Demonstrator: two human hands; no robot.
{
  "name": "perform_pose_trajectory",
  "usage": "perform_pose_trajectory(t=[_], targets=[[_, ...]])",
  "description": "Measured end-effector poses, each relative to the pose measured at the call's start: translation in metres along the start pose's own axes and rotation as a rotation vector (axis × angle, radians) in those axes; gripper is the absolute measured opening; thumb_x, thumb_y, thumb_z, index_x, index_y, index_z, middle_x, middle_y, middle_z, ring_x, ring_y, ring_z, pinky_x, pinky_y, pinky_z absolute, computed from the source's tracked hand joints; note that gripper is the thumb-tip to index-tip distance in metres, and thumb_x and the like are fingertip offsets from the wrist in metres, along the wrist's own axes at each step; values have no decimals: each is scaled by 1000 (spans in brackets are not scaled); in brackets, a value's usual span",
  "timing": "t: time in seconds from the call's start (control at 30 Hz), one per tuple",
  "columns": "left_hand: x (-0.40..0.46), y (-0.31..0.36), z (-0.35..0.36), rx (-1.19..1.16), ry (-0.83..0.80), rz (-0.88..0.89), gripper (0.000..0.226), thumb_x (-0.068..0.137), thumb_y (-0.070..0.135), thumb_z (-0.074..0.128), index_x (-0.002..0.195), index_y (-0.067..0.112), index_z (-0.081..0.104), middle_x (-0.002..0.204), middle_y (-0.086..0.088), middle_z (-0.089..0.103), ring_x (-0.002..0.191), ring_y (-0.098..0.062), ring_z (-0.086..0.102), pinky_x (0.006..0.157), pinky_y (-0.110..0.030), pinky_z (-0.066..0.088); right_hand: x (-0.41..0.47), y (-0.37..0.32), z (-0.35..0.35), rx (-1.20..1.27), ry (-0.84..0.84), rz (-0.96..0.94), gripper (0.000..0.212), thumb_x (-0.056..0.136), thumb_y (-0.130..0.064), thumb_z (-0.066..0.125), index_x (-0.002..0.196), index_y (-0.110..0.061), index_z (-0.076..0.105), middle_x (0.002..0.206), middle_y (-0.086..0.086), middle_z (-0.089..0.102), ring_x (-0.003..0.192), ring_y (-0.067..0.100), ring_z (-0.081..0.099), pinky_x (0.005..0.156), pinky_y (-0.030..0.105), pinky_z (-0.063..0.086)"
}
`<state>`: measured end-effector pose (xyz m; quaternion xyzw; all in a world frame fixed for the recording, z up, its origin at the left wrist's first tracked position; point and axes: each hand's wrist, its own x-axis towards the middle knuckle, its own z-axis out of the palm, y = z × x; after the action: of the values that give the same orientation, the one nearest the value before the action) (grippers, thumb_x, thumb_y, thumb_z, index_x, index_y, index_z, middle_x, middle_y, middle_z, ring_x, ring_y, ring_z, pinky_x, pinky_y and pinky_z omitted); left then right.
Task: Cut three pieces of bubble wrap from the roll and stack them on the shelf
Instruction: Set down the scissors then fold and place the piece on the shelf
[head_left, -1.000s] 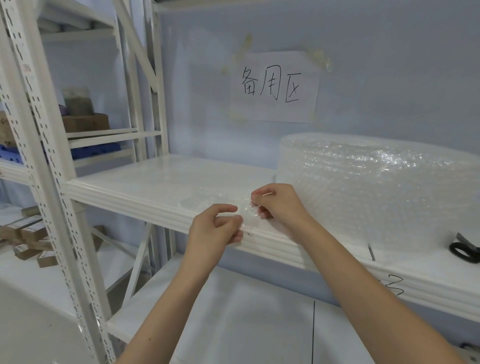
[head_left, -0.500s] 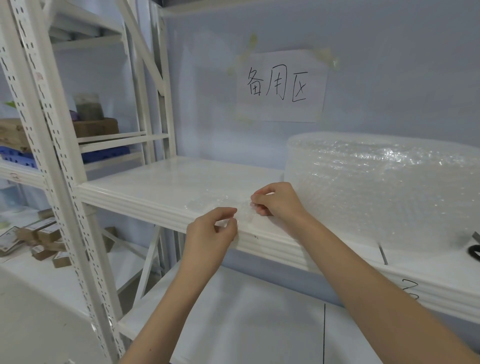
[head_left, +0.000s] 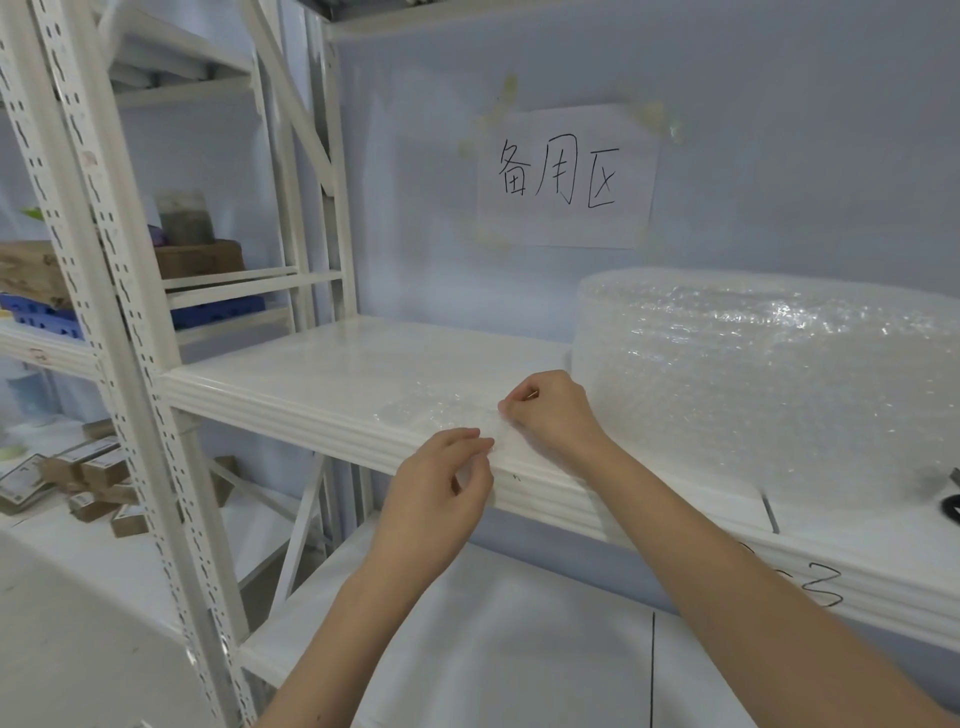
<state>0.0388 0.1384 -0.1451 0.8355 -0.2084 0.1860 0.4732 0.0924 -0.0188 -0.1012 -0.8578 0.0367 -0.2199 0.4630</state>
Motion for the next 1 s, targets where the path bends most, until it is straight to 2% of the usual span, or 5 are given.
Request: perform_pose_trajectory(t=[0.07,0.2,0.6,0.87,1.0], targets=[[1,-2,1,36,-2,4,29,94,22,52,116,24,70,131,12,60,107,-18,61,96,-30,47,2,0,0,-6,4,5,14,77,-14,68,78,0,71,86,12,73,83,27,69,70,34,54],[6,-7,3,95,14,18,29,94,26,50,116,27,69,132,14,58,120,-3,53,100,-26,43,4,0,2,-16,2,22,18,77,-14,69,76,4,69,85,17,73,73,27,65,63,32,50],[10,-10,2,154,22,2,31,92,27,49,119,29,65,135,16,56,124,-4,50,96,-24,41,9,3,4,-22,17,49,22,76,-16,68,77,7,66,75,16,67,61,22,53,58,32,44],[5,-8,3,183,23,20,37,93,27,49,128,26,61,140,16,52,130,-3,45,99,-20,36,9,3,4,-26,16,31,17,79,-25,65,78,-9,71,85,8,72,69,22,61,66,34,49],[4,-5,4,186,12,29,38,93,27,49,129,26,61,142,15,51,132,-3,44,102,-22,36,6,1,2,32,7,34,15,80,-22,62,81,-11,72,81,4,71,67,20,60,67,36,51]])
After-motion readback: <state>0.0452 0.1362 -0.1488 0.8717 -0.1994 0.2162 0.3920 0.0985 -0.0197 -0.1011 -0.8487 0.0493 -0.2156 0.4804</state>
